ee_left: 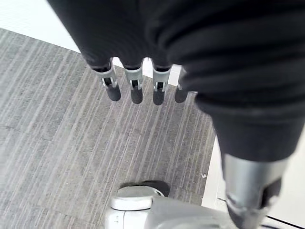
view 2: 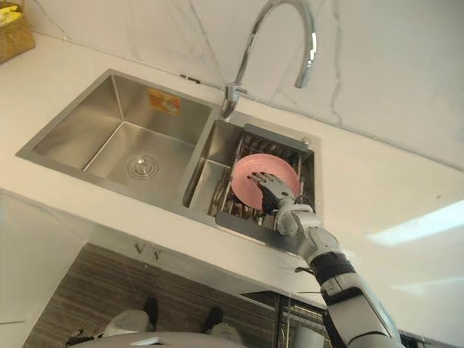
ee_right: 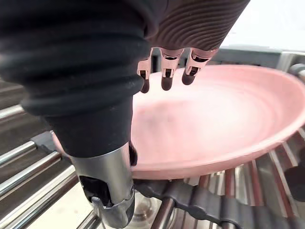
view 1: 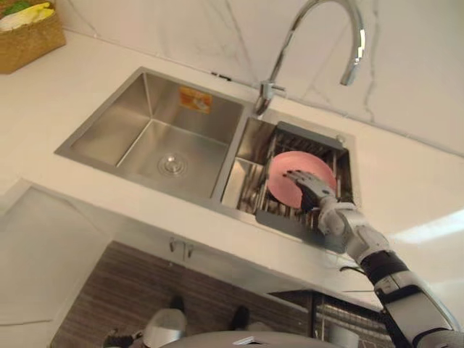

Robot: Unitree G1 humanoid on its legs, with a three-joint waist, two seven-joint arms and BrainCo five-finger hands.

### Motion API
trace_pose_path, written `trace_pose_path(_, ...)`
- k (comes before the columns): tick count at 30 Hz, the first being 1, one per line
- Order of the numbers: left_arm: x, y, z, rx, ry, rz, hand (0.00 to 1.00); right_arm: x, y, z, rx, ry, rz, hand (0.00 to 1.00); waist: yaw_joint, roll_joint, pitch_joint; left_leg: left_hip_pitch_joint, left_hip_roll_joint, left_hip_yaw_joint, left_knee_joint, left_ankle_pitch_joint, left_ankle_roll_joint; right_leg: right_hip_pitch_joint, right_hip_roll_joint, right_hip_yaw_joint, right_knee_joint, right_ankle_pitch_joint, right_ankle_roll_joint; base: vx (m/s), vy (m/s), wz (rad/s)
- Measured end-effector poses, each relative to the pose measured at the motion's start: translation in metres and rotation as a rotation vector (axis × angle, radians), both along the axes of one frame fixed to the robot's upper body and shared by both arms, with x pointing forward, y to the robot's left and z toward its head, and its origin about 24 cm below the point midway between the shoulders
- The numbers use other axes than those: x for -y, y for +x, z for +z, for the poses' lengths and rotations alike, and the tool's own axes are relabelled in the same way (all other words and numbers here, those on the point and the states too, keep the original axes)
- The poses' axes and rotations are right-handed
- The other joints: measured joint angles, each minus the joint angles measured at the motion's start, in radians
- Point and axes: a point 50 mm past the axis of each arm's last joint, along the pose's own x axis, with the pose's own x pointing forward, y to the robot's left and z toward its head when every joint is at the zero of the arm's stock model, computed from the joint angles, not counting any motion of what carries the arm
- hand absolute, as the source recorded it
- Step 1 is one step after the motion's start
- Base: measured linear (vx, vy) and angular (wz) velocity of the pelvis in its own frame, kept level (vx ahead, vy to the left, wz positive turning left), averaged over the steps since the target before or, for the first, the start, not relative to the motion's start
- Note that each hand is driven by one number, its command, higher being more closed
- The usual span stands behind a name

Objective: Walk over to the sink, pick up the cup, carry it to the dishwasher, place the cup inside the dishwasher, then close the dishwasher door

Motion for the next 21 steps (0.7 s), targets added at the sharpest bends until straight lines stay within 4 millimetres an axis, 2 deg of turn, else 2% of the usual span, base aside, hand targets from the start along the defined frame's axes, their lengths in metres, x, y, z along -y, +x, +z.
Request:
trace_pose_path(4, -0.0009, -0.0004, 0.0002, 0.0, 0.008, 0.001, 0.0, -0.0076, -0.0004, -0.0032, 0.008, -0.046, 0.022, 0.0, 0.001, -0.014, 0.003, 0.007, 0.002, -0.009, 0.013, -0.006, -0.002, 0.015, 0.003, -0.002, -0.003, 0.0, -0.001, 0.07, -0.01, 0.02)
trace_pose_path(8, -0.0001, -0.0001, 0.0001, 0.0, 0.006, -0.001, 0.0, -0.0082, 0.0004, -0.0034, 0.032, -0.05, -0.001, 0.0, 0.005, -0.015, 0.003, 0.005, 0.0, -0.009, 0.014, -0.012, 0.001, 0.012, 0.002, -0.001, -0.003, 0.0, -0.003, -0.02, 0.005, -0.01)
trace_pose_path(14, 0.0013, 0.0, -0.0003, 0.002, 0.003, 0.001, 0.0, -0.0092, 0.0007, -0.0056, 0.03, -0.067, -0.017, 0.0, 0.024, -0.014, 0.003, 0.001, 0.002, -0.013, 0.013, -0.014, -0.013, 0.009, 0.003, -0.003, 0.0, -0.01, -0.015, -0.05, 0.004, 0.02)
trace_pose_path(21, 0.0011, -0.0003, -0.0003, 0.0, 0.004, 0.001, 0.0, -0.0062, 0.0009, -0.0063, 0.042, -0.072, -0.044, 0.0, 0.024, -0.016, 0.002, -0.001, 0.0, -0.016, 0.011, -0.005, -0.002, 0.009, 0.001, -0.013, 0.0, -0.005, -0.008, -0.01, 0.004, 0.02)
